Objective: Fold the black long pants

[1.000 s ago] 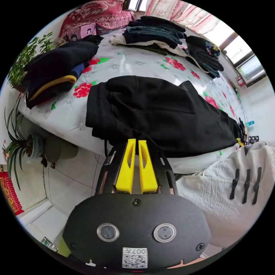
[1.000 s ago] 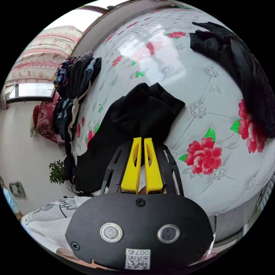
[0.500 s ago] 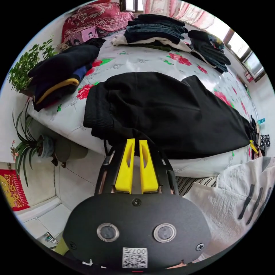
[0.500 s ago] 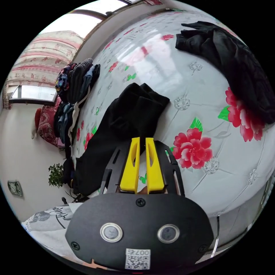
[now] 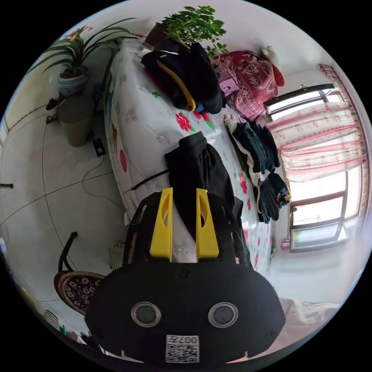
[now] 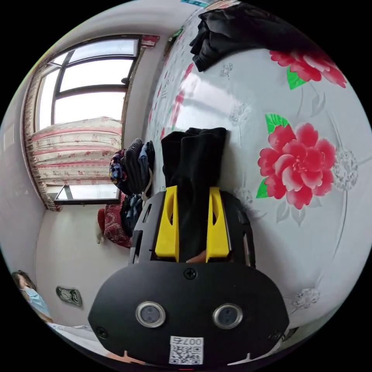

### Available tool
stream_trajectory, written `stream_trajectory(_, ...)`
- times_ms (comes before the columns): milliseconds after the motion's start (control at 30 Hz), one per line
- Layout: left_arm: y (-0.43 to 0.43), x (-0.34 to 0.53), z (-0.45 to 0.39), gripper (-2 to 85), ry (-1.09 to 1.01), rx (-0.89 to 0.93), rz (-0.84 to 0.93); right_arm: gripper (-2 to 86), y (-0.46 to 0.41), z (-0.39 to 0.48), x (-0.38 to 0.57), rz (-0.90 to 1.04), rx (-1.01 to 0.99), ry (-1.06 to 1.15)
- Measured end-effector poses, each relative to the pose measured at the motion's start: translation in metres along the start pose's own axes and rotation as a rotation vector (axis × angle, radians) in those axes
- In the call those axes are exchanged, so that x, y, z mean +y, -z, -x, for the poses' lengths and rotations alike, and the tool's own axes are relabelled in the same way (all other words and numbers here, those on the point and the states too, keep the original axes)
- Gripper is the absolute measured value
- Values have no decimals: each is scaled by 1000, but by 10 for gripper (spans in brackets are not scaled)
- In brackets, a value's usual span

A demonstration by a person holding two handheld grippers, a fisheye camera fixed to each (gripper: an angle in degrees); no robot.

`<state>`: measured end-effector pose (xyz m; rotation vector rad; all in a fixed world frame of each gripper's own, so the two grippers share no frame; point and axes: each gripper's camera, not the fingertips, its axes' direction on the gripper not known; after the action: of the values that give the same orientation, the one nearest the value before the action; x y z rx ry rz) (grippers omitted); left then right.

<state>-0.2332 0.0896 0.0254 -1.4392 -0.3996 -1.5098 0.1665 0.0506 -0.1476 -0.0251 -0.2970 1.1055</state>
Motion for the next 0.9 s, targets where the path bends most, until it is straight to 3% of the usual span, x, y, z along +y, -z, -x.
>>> stream_trajectory(167,-3,-19,11,101,33,45,13,10,23,25,7,-54,-143,98)
stream_trajectory(267,-14,-29,14,111,42,75,48,5,40,16,16,-55,6,143)
stream_trajectory(333,-21,-34,14,115,39,88,70,2,36,-36,24,-22,177,-59)
stream_trajectory(400,-25,-40,14,117,39,102,79,1,38,-59,41,-73,121,-161)
stream_trajectory(467,-28,-53,12,117,18,111,90,0,29,-41,60,-112,101,-82)
stream_trajectory(567,-31,-72,11,121,-8,98,105,0,-11,40,96,-56,164,235)
stream_trajectory(667,-35,-88,15,125,20,117,127,3,-73,144,178,78,237,688)
stream_trajectory(733,-35,-93,16,126,27,130,122,10,-127,200,281,181,268,1072)
stream_trajectory(867,-43,-102,25,127,48,154,136,37,-227,196,426,447,268,1355)
stream_trajectory(900,-44,-107,28,126,60,162,140,48,-267,178,465,629,265,1376)
